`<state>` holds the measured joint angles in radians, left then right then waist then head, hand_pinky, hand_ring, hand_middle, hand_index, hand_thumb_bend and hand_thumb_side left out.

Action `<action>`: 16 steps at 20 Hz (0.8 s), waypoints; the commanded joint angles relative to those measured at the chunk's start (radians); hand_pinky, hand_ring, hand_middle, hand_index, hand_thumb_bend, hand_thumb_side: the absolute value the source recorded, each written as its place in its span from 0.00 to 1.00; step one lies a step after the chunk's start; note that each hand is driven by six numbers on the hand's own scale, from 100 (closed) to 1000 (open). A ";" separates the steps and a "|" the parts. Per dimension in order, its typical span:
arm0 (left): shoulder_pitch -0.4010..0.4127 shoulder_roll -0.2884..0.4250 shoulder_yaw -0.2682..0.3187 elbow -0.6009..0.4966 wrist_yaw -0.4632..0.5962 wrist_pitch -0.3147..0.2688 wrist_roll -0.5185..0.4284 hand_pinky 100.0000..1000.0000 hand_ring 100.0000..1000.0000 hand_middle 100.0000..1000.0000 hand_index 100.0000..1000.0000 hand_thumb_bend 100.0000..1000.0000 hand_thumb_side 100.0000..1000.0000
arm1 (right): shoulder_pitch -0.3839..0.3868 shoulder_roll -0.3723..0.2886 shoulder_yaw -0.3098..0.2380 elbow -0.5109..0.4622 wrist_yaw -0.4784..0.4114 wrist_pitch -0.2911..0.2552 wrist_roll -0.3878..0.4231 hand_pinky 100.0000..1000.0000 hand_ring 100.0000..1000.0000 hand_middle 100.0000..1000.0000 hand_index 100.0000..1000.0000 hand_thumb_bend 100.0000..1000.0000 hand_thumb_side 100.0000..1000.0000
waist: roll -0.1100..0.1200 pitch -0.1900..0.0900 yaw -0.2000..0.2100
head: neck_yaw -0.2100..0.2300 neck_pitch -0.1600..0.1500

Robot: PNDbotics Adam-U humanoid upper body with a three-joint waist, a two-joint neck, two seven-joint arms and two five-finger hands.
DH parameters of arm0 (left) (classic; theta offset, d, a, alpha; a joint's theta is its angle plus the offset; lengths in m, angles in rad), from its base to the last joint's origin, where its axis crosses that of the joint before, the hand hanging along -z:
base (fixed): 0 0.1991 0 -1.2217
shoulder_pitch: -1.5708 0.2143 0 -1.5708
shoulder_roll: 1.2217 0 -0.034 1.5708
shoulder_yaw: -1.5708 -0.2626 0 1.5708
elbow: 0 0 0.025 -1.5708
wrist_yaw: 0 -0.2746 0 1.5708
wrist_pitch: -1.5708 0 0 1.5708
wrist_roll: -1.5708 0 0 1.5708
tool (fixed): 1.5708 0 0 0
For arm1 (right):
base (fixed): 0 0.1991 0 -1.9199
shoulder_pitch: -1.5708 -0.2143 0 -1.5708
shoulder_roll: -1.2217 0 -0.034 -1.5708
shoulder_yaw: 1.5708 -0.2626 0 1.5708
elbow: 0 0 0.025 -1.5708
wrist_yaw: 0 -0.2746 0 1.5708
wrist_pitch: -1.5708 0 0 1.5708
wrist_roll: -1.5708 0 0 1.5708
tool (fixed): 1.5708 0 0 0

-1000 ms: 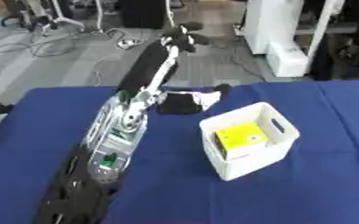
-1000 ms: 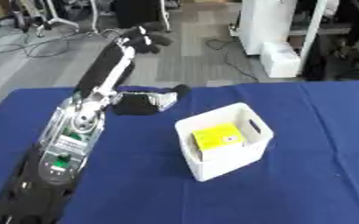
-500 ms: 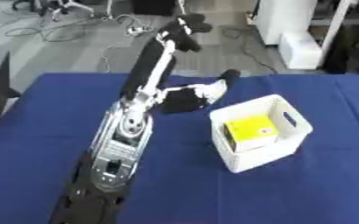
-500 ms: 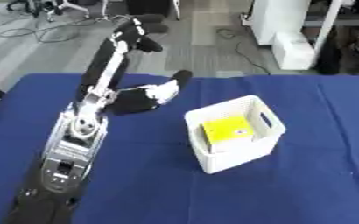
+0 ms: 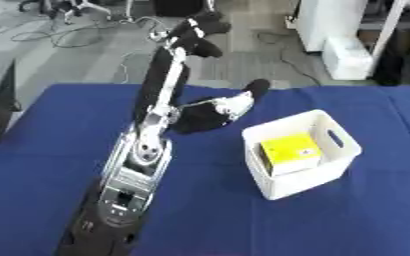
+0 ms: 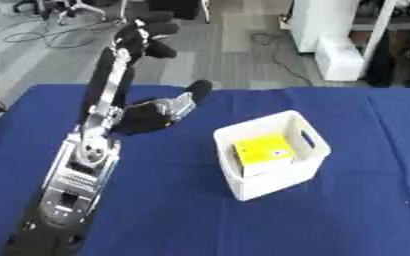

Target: Pick up objects on the table and place them in the box.

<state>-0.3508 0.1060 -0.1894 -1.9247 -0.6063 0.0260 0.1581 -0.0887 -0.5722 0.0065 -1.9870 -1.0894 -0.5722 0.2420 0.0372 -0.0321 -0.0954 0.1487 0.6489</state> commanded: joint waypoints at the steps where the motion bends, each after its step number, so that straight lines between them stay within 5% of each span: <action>1: -0.005 0.012 -0.006 -0.024 0.008 0.001 0.024 0.61 0.58 0.81 0.78 0.48 0.45 | -0.017 -0.020 -0.004 -0.013 0.000 -0.002 0.001 0.00 0.13 0.06 0.24 0.00 1.00 | -0.002 -0.003 0.000 | -0.002 -0.021; 16: 0.006 0.018 -0.019 -0.040 0.016 -0.020 0.044 0.61 0.58 0.80 0.77 0.49 0.45 | -0.020 -0.006 0.004 -0.013 0.004 0.012 0.012 0.00 0.13 0.06 0.24 0.00 1.00 | -0.005 0.001 -0.002 | 0.018 -0.133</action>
<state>-0.3350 0.1067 -0.2077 -1.9459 -0.5968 0.0102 0.2006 -0.0944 -0.5706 0.0135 -1.9870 -1.0891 -0.5608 0.2491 0.0377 -0.0249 -0.0967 0.1549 0.5366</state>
